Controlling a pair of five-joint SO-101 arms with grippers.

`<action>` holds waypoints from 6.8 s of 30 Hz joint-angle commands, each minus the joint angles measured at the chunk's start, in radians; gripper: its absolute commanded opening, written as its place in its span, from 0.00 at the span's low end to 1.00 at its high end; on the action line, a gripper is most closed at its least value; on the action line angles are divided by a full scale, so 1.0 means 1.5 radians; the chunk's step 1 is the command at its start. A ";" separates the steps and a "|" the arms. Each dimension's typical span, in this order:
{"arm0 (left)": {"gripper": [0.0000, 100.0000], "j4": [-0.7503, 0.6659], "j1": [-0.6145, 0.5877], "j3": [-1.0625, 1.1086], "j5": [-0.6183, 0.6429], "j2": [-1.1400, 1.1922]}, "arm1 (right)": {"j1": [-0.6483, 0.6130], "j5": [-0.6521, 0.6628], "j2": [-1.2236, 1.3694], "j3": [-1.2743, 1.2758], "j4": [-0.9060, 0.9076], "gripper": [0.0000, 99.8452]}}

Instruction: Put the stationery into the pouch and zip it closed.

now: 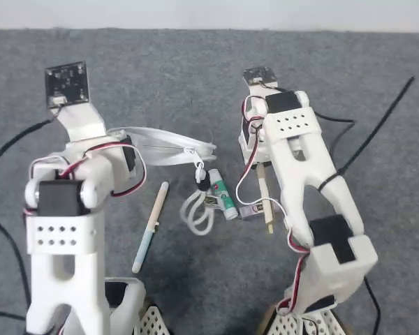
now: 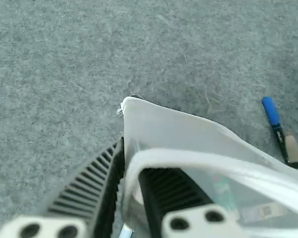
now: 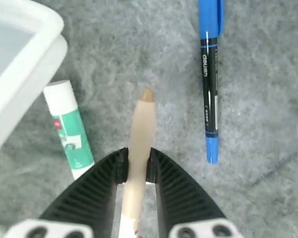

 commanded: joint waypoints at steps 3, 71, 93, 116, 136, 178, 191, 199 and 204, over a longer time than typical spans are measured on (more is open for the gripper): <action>0.01 -0.016 -0.002 -0.020 0.026 0.035 | -0.005 -0.003 -0.116 -0.019 0.033 0.01; 0.01 -0.021 0.002 -0.026 0.134 0.039 | -0.286 -0.006 -0.644 0.399 -0.919 0.01; 0.01 -0.021 0.002 -0.026 0.134 0.039 | -0.296 0.155 -0.646 0.746 -1.146 0.01; 0.01 -0.058 0.002 -0.001 0.134 0.034 | -0.331 0.193 -0.975 0.810 -0.922 0.16; 0.01 -0.036 -0.004 -0.027 0.134 0.032 | -0.155 0.081 -0.902 0.576 -0.541 0.16; 0.01 -0.039 -0.004 -0.026 0.134 0.033 | 0.060 0.105 0.049 0.042 -0.415 0.16; 0.01 -0.037 -0.004 -0.026 0.134 0.033 | 0.063 0.147 0.097 0.031 -0.415 0.16; 0.01 -0.037 -0.004 -0.026 0.134 0.033 | 0.063 0.152 0.156 0.014 -0.415 0.16; 0.01 -0.036 -0.004 -0.026 0.134 0.033 | 0.069 0.148 0.206 -0.060 -0.334 0.16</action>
